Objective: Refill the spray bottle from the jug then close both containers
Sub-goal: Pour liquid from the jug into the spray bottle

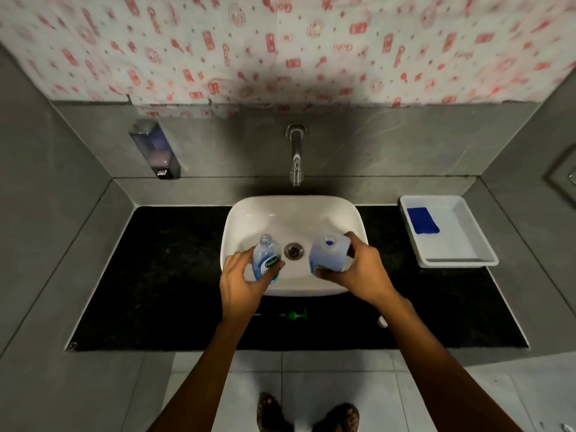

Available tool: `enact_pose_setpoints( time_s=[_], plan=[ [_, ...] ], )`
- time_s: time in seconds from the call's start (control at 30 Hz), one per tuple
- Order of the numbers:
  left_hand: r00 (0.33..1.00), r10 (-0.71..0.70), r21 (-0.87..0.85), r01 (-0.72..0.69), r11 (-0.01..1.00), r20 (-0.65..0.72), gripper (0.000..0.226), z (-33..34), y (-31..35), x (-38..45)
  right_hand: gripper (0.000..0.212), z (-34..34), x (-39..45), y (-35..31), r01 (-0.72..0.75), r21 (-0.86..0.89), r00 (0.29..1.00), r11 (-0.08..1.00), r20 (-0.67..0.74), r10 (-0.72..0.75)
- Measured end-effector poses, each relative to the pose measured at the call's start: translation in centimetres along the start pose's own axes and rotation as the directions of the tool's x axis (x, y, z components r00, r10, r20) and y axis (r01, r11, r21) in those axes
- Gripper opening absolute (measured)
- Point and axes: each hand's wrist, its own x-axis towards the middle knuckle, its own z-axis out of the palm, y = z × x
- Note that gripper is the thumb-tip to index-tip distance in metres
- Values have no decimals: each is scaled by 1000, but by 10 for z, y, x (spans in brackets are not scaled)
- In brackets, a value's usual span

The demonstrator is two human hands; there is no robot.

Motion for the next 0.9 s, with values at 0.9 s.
enact_pose_setpoints(
  time_s=[0.9],
  plan=[
    [988,151,-326,-150,933,-20,57,6,92,102,71,-56,96,-119,228,-408,907,884,-241,-345]
  ],
)
